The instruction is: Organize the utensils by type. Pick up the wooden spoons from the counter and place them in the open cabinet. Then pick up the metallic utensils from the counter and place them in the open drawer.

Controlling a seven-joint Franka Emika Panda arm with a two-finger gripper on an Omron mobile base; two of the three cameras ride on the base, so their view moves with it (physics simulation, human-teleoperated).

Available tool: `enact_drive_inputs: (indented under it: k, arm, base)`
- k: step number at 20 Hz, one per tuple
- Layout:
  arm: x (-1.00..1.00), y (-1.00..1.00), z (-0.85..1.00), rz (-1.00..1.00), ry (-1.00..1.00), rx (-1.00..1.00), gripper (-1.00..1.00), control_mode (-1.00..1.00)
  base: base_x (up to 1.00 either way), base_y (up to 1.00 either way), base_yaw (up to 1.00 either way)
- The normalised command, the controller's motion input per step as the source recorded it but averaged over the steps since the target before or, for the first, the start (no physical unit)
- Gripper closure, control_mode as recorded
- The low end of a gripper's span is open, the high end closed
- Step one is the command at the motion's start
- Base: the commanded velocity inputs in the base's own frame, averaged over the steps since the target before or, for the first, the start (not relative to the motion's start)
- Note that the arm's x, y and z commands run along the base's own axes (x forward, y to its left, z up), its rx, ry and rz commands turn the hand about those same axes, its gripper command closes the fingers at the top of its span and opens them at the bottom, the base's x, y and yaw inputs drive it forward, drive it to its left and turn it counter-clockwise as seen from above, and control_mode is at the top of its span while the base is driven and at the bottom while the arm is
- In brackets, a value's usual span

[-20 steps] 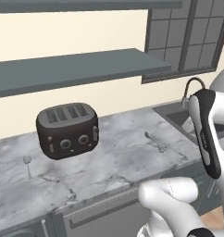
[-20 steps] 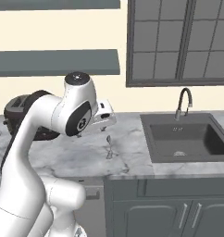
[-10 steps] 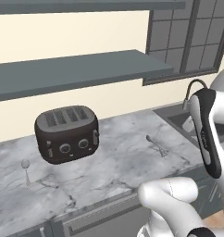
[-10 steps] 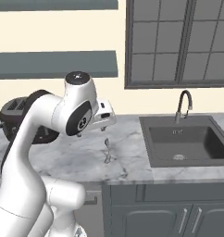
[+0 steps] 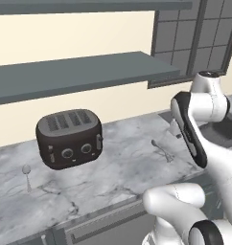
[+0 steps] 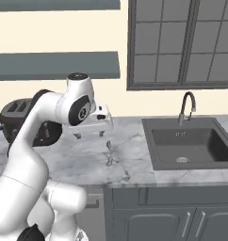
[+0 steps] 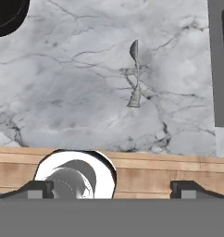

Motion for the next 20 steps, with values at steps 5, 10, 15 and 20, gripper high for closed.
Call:
enact_drive_inputs:
  k: [5, 10, 15, 20]
  arm:
    - [0.49, 0.11, -0.27, -0.03, 0.31, 0.00, -1.00, -1.00]
    - [0.38, -0.11, -0.32, -0.03, 0.29, 0.02, -1.00, -1.00]
    - [0.26, -0.19, -0.38, 0.00, 0.20, 0.06, -1.00, -1.00]
    - [0.06, 0.00, -0.43, 0.06, 0.01, 0.00, -1.00, -1.00]
  base:
    - [0.00, 0.00, 0.00]
    - [0.00, 0.00, 0.00]
    - [0.00, 0.00, 0.00]
    - [0.00, 0.00, 0.00]
